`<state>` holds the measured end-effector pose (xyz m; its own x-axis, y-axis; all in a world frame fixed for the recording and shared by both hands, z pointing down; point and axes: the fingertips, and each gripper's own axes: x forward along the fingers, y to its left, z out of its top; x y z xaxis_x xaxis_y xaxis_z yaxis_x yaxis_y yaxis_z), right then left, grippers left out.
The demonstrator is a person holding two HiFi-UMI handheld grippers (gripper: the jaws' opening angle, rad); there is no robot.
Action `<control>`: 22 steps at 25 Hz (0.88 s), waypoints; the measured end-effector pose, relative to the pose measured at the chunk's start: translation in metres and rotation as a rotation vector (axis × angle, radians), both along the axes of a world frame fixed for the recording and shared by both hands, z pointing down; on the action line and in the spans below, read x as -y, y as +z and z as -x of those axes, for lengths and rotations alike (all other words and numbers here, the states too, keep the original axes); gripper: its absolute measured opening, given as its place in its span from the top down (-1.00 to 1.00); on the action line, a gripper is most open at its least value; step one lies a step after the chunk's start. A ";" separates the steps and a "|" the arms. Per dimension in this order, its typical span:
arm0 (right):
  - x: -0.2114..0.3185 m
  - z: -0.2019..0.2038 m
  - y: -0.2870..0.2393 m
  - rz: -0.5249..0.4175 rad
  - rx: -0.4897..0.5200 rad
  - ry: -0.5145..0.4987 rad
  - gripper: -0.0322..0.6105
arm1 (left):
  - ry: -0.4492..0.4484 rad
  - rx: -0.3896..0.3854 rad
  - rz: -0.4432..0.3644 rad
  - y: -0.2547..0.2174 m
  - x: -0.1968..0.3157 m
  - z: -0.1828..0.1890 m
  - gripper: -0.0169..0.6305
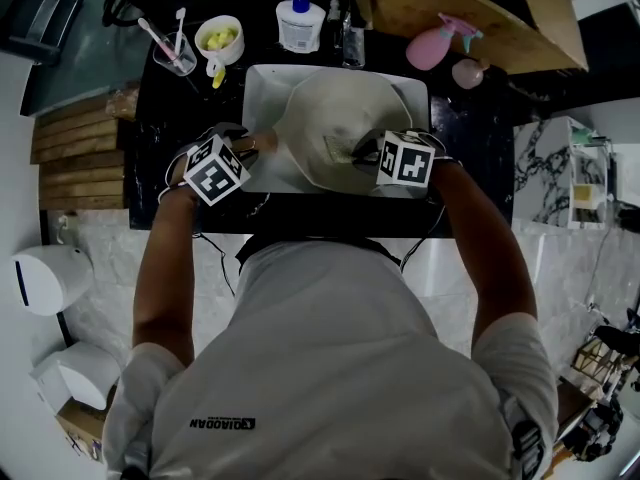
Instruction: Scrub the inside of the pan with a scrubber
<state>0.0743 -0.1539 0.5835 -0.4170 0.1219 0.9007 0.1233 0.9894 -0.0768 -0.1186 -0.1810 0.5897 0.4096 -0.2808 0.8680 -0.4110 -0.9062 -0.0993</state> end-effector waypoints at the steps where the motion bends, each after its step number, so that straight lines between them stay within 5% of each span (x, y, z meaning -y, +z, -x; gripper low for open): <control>1: 0.011 0.001 -0.004 -0.098 0.001 -0.006 0.67 | 0.000 0.002 -0.002 0.000 0.000 0.000 0.34; 5: 0.058 -0.007 0.000 -0.495 -0.079 -0.066 0.67 | 0.001 0.006 -0.010 0.000 0.000 0.000 0.34; 12: 0.104 -0.008 0.013 -0.880 -0.260 -0.267 0.67 | 0.001 0.001 -0.016 0.000 0.000 0.000 0.34; 17: 0.129 0.010 0.016 -1.007 -0.326 -0.370 0.67 | 0.001 0.004 -0.013 0.000 0.000 0.000 0.34; 22: 0.146 0.018 0.028 -0.996 -0.364 -0.381 0.67 | -0.002 0.004 -0.013 0.000 0.000 0.001 0.34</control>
